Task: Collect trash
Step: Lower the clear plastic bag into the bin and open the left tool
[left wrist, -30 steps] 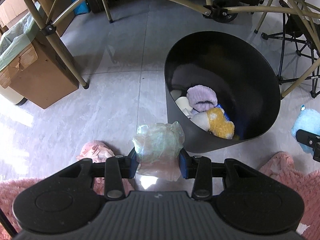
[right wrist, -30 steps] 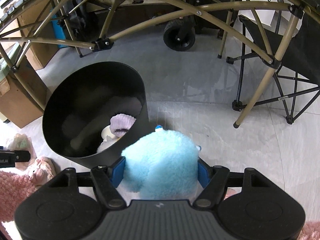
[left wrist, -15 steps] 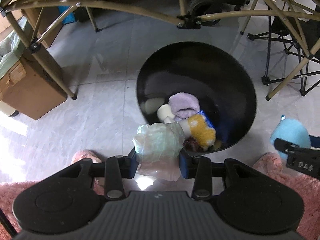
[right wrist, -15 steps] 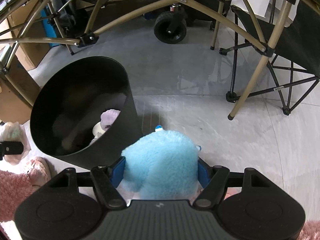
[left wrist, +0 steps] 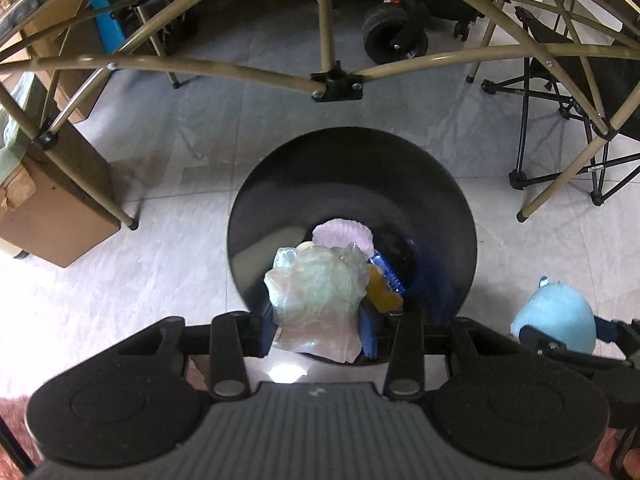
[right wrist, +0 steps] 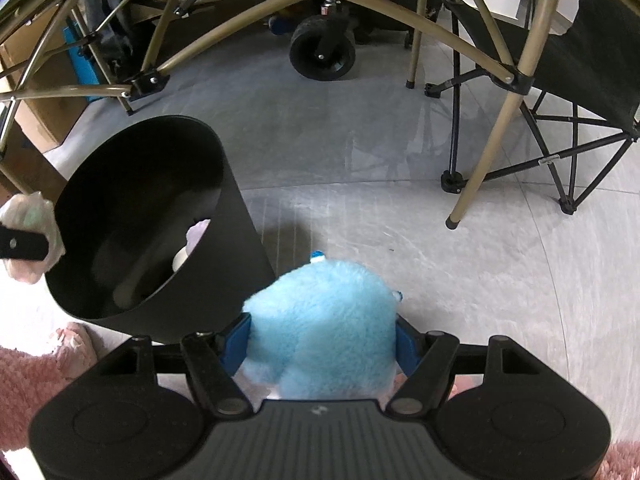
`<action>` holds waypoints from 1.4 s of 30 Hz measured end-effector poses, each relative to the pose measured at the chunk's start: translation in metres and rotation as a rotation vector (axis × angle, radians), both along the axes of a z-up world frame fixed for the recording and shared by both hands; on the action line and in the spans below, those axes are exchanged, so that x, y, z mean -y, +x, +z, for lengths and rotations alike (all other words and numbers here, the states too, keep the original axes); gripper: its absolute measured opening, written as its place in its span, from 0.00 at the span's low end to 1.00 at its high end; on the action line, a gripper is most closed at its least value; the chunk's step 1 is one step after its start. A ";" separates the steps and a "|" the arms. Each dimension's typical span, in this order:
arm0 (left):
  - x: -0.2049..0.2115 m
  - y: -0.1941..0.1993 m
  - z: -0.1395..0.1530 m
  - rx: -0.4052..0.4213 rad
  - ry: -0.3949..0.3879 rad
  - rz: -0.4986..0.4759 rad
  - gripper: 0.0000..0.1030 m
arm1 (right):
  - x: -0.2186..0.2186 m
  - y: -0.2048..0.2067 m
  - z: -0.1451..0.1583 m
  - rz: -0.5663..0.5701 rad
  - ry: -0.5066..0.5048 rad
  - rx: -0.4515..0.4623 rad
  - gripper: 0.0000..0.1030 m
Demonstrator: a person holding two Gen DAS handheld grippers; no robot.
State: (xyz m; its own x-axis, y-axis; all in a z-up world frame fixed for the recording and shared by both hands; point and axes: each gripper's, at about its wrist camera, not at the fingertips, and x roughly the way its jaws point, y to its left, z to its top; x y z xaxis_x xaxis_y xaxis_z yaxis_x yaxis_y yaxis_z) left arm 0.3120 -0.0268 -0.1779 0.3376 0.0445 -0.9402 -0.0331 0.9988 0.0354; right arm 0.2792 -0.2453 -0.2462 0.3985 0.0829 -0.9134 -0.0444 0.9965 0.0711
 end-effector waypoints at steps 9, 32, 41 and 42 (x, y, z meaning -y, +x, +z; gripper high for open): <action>0.009 0.025 -0.002 -0.017 -0.031 0.021 0.40 | 0.009 0.001 -0.007 -0.025 -0.002 -0.014 0.68; 0.025 0.066 -0.028 -0.114 -0.092 0.101 0.40 | 0.018 0.005 -0.015 -0.055 -0.025 -0.031 0.68; 0.022 0.076 -0.050 -0.193 -0.092 0.147 0.40 | 0.017 0.006 -0.017 -0.048 -0.020 -0.045 0.68; 0.022 0.076 -0.053 -0.205 -0.096 0.147 0.40 | 0.017 0.006 -0.017 -0.049 -0.019 -0.045 0.68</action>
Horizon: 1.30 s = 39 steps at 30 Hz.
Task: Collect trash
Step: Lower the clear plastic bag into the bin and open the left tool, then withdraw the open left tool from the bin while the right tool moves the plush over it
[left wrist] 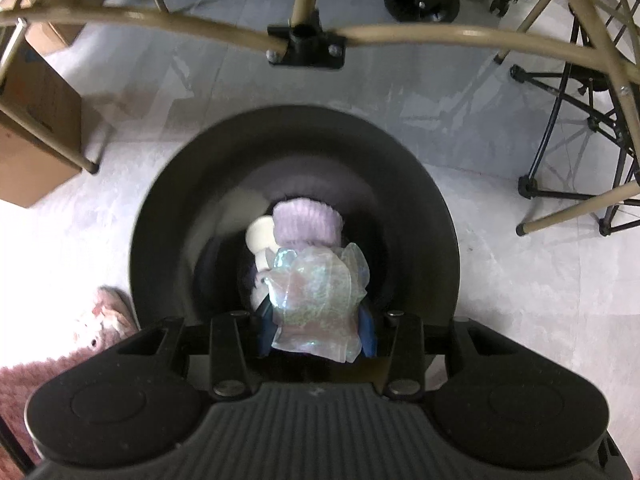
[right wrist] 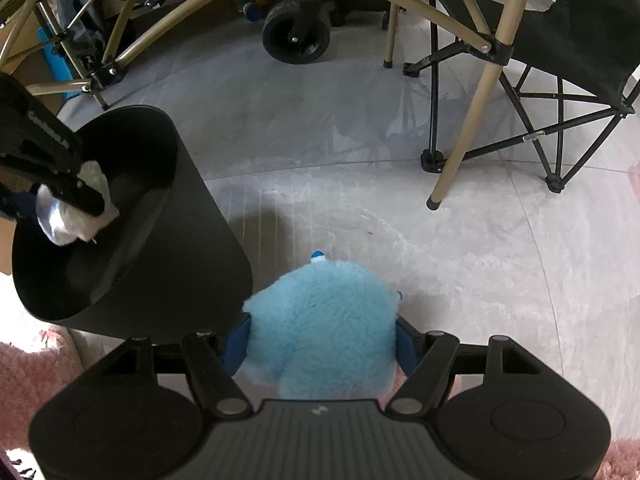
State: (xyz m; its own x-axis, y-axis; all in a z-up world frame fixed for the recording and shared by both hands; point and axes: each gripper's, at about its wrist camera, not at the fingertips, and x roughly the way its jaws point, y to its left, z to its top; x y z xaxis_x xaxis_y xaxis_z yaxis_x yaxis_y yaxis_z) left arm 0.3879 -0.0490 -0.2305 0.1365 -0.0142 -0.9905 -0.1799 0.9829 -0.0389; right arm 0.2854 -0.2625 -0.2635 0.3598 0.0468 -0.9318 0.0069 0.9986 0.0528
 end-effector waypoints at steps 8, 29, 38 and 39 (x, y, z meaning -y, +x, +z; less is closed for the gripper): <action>0.000 -0.002 -0.004 -0.022 0.002 0.013 0.54 | 0.000 -0.002 0.001 0.003 0.002 0.005 0.68; -0.001 -0.010 -0.005 -0.075 -0.002 -0.016 1.00 | 0.000 -0.004 0.003 0.004 0.001 0.013 0.68; -0.007 -0.024 0.010 -0.038 -0.019 -0.040 1.00 | -0.003 -0.006 0.011 0.012 -0.007 0.038 0.68; -0.008 -0.025 0.012 -0.033 -0.020 -0.042 1.00 | -0.004 -0.007 0.012 0.012 -0.008 0.043 0.68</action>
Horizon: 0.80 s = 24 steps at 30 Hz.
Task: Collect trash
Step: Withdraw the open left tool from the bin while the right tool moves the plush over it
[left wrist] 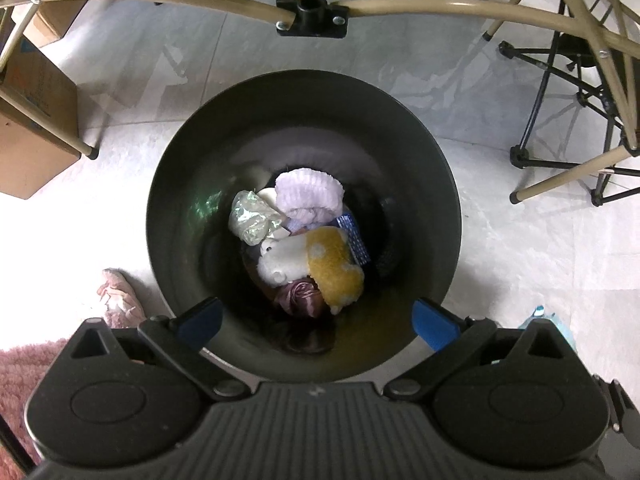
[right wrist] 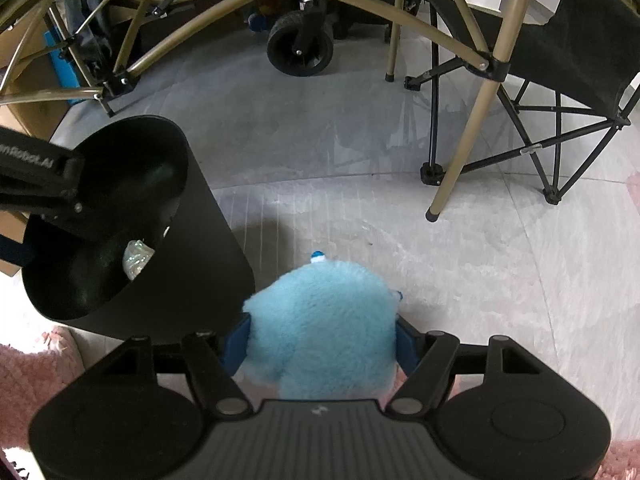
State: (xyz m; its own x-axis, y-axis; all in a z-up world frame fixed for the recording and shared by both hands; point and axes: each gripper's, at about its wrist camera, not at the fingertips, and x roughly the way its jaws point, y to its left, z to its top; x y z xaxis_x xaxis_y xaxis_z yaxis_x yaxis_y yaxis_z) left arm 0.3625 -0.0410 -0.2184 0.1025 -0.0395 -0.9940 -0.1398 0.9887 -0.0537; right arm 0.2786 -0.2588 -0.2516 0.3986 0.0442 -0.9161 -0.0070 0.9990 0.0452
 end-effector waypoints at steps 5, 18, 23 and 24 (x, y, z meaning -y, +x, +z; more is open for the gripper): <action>-0.009 -0.009 0.009 0.024 -0.009 0.007 1.00 | -0.003 -0.003 0.006 0.004 -0.003 0.022 0.68; -0.057 -0.033 0.032 0.105 -0.007 0.063 1.00 | -0.029 -0.012 0.039 0.051 0.011 0.114 0.68; -0.083 -0.041 0.035 0.120 -0.007 0.101 1.00 | -0.038 -0.012 0.048 0.054 0.024 0.130 0.68; -0.088 -0.043 0.036 0.123 -0.007 0.109 1.00 | -0.040 -0.012 0.049 0.056 0.027 0.134 0.68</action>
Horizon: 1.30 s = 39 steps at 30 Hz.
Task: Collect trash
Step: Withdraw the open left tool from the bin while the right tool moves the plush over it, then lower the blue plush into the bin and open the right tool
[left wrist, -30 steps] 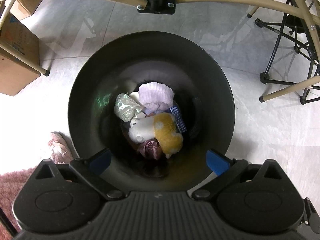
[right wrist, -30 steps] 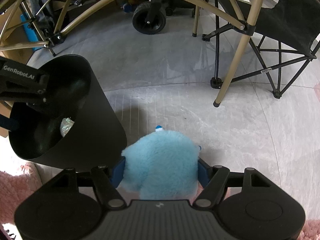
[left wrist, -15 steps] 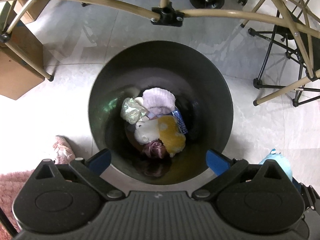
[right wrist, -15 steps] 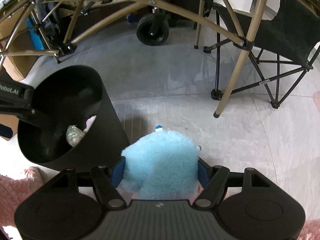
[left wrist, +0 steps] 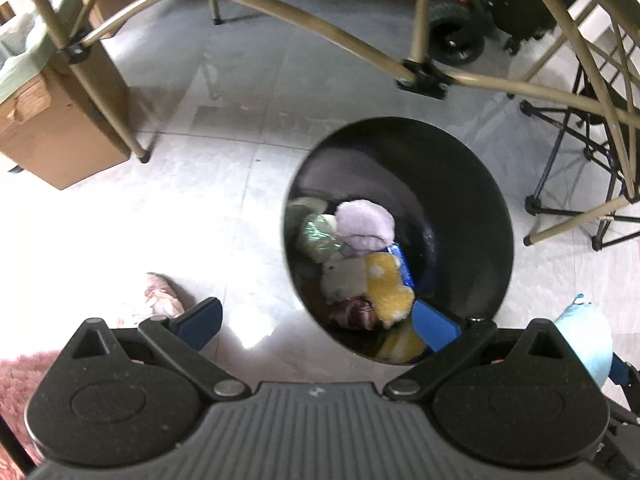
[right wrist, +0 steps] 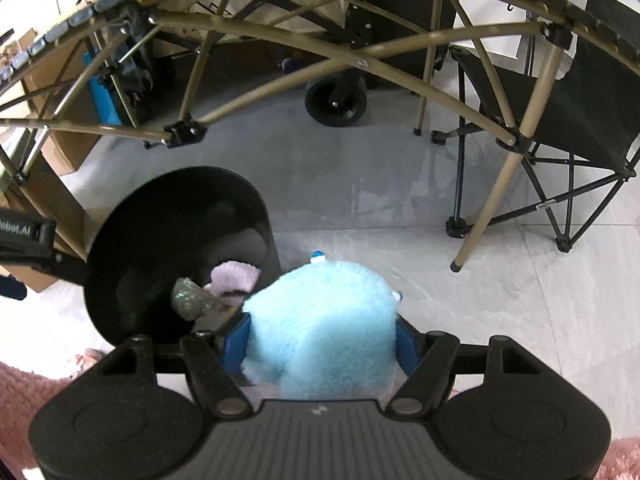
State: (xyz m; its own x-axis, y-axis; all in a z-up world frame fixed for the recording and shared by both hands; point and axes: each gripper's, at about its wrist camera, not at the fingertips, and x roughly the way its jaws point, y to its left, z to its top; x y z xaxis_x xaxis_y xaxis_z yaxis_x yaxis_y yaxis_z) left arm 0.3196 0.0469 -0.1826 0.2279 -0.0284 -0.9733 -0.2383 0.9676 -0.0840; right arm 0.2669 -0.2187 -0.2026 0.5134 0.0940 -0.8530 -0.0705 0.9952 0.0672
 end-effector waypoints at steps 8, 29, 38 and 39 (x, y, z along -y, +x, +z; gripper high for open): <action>-0.030 -0.014 0.005 0.022 -0.007 0.038 1.00 | -0.031 0.007 0.010 0.043 0.007 0.013 0.69; -0.096 -0.032 -0.010 -0.008 -0.005 0.140 1.00 | -0.112 0.042 0.009 0.173 0.007 -0.056 0.69; -0.116 -0.035 -0.020 -0.030 -0.004 0.169 1.00 | -0.132 0.065 -0.009 0.163 0.010 -0.115 0.69; -0.117 -0.035 -0.021 -0.031 -0.004 0.171 1.00 | -0.134 0.067 -0.012 0.161 0.010 -0.125 0.69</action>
State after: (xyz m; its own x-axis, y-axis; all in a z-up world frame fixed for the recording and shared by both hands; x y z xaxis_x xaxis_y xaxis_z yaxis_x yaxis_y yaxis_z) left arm 0.2843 0.1641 -0.2034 0.1994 0.0040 -0.9799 -0.4018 0.9124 -0.0780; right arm 0.3341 -0.0844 -0.2144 0.3815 0.1747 -0.9077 -0.2193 0.9710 0.0947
